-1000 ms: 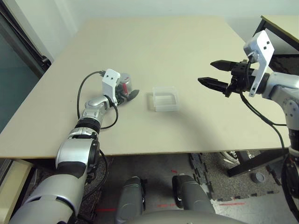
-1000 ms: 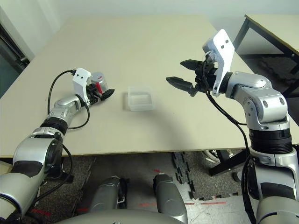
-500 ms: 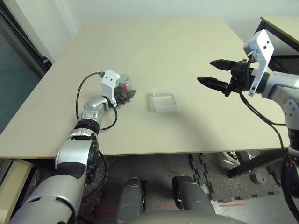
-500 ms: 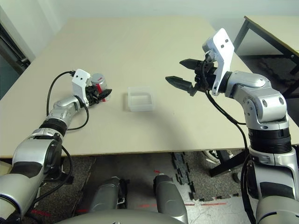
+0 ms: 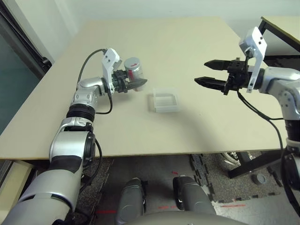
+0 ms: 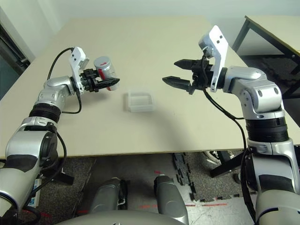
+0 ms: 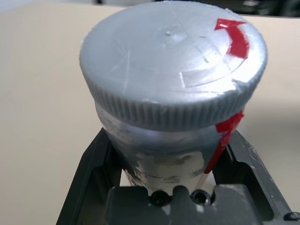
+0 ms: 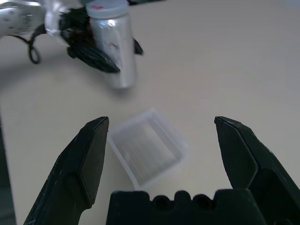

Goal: Pour the medicine from the bottle into the box.

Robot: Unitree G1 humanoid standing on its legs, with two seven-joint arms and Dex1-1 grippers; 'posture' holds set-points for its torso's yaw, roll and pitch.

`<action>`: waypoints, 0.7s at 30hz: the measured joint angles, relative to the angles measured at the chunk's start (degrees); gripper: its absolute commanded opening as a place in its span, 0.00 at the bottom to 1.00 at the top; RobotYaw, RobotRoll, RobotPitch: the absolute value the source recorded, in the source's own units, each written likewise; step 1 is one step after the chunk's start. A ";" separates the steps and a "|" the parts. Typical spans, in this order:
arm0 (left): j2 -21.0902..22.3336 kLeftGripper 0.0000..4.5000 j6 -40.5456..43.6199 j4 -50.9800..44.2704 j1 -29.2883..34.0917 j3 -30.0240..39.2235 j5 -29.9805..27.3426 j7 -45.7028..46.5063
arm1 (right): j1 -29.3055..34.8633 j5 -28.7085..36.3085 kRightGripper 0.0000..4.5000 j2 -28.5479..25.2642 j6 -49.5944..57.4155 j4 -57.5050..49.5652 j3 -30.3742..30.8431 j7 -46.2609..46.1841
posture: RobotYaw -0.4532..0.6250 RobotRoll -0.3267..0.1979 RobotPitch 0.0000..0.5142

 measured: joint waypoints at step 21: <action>-1.24 0.63 14.91 -25.35 4.88 -9.53 -5.00 -7.82 | -5.46 -1.11 1.00 3.35 -1.20 0.95 5.50 7.64 | 0.41 0.62 0.15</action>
